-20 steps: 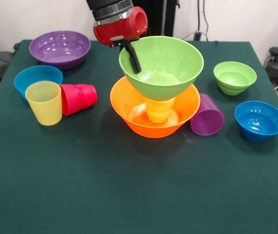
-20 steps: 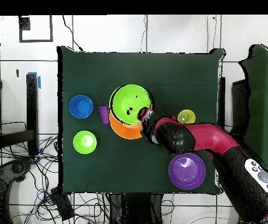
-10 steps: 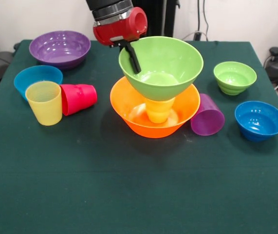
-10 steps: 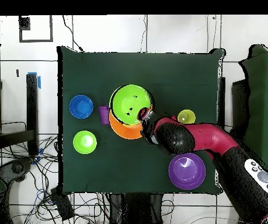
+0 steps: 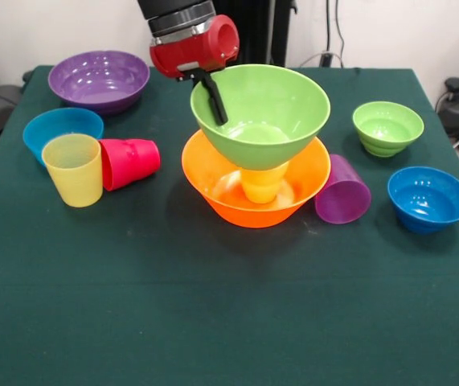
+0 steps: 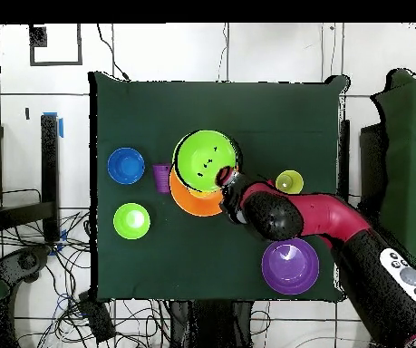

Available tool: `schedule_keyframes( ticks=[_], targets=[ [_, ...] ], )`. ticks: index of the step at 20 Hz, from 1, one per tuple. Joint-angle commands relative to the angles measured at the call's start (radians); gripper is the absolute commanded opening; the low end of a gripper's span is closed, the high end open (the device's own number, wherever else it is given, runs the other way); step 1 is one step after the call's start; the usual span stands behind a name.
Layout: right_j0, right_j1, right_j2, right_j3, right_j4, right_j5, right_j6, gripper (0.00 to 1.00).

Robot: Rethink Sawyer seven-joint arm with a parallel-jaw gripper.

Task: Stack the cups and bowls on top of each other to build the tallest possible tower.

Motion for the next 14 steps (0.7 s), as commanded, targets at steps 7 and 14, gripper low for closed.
schedule_keyframes(
  ticks=[7, 14],
  targets=[
    [0.053, 0.065, -0.058, -0.059, -0.058, -0.046, -0.023, 0.0],
    [0.055, 0.05, -0.055, -0.033, -0.053, -0.054, -0.007, 0.0]
  ],
)
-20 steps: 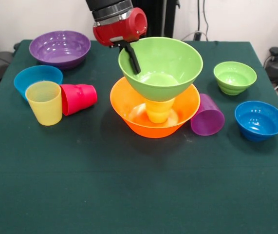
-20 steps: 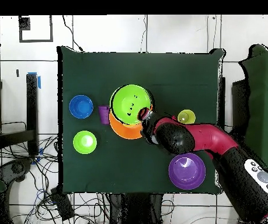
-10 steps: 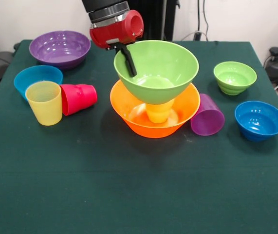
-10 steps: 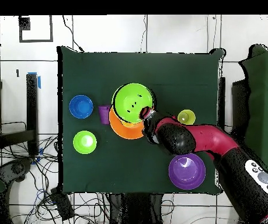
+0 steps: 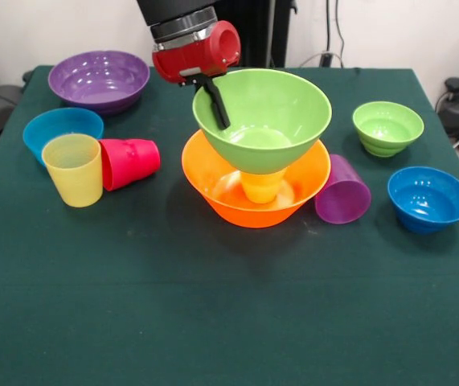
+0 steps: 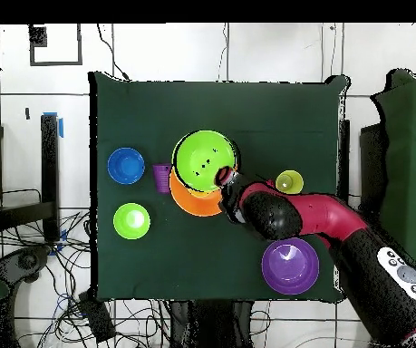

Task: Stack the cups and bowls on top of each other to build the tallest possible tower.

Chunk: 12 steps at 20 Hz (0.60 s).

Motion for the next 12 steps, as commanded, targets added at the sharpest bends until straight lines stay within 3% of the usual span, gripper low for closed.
schedule_keyframes(
  ticks=[1, 12],
  targets=[
    [0.053, 0.029, -0.054, -0.026, -0.05, -0.049, -0.007, 0.0],
    [0.031, 0.054, -0.05, -0.015, -0.073, -0.062, -0.027, 0.0]
  ],
)
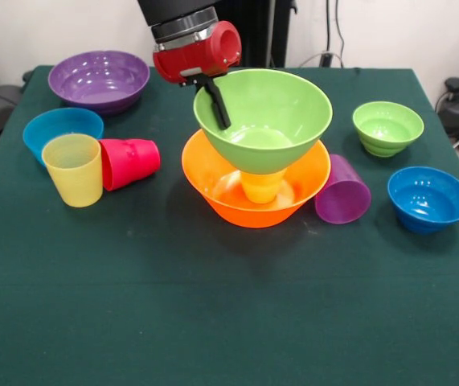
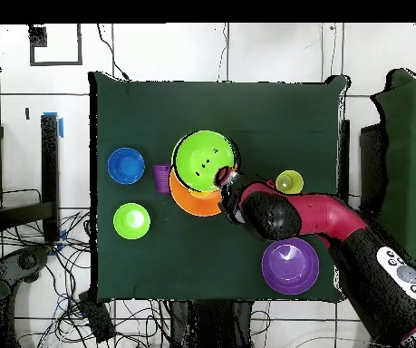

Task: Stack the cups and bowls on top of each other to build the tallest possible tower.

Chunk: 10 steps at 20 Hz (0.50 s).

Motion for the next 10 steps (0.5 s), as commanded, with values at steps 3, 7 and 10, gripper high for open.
schedule_keyframes(
  ticks=[3, 7, 10],
  targets=[
    [0.031, 0.05, -0.054, -0.006, -0.074, -0.069, -0.023, 0.0],
    [0.031, 0.046, -0.057, 0.004, -0.077, -0.078, -0.018, 0.0],
    [0.035, 0.05, -0.063, 0.004, -0.082, -0.087, -0.015, 0.0]
  ],
)
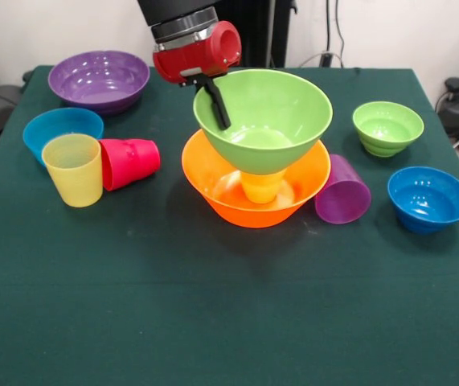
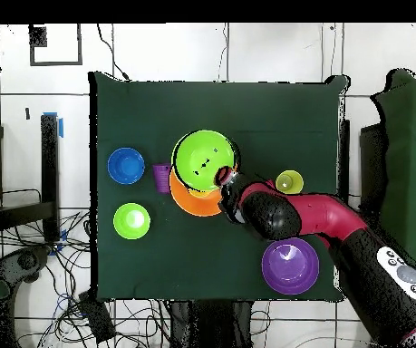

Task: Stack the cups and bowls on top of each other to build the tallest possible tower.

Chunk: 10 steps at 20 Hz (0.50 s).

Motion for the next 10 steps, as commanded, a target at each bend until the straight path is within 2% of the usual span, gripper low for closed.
schedule_keyframes(
  ticks=[1, 10],
  targets=[
    [0.036, 0.048, -0.063, 0.005, -0.08, -0.081, -0.013, 0.0],
    [0.068, 0.053, -0.094, 0.007, -0.08, -0.119, 0.004, 0.0]
  ],
)
